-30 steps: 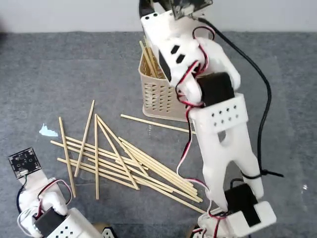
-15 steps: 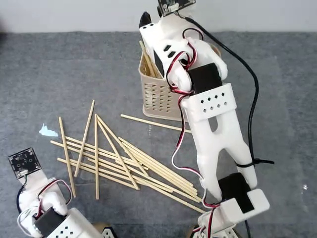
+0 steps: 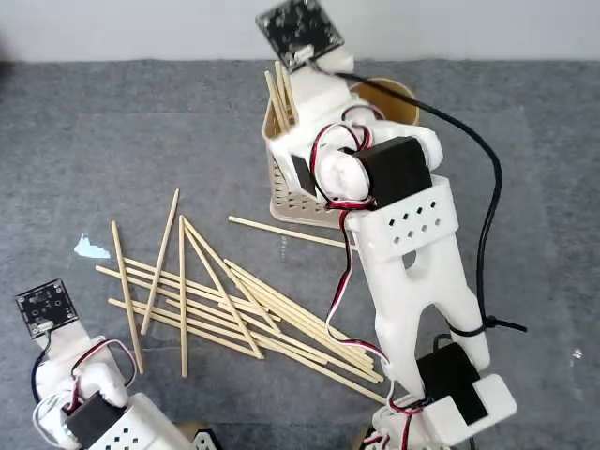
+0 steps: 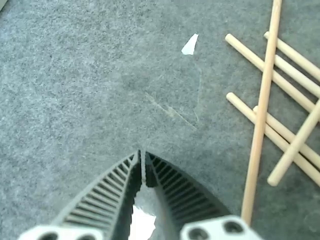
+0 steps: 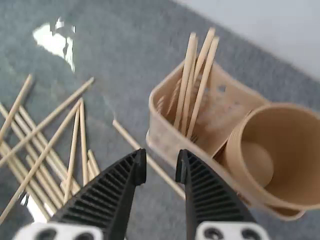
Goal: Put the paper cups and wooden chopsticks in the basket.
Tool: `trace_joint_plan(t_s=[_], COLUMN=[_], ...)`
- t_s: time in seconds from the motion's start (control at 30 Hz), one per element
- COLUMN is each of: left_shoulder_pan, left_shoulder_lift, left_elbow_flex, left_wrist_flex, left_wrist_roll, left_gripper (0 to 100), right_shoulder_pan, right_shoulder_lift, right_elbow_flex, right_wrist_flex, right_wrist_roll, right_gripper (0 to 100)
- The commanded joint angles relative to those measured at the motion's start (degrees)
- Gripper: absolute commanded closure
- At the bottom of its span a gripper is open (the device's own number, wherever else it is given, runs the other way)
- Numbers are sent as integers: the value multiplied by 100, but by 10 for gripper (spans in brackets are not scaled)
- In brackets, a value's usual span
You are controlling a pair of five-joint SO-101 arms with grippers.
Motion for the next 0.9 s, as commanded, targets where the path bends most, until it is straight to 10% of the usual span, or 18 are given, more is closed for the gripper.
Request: trace_joint_plan(t_s=[0.0,0.87], left_shoulder_pan=[44,44], left_shoulder_lift=[18,18], left_elbow_flex=[-40,-40], left_wrist_flex=[-97,-97], left_wrist_roll=[-44,-44], left_gripper=[985,985], right_shoulder_pan=[-321,-1622], right_shoulder_lift=[-277,1868], right_elbow_flex=[-35,4035], right_wrist_flex=[725,-3169], right_wrist_roll=[-70,-18], right_gripper=[891,849])
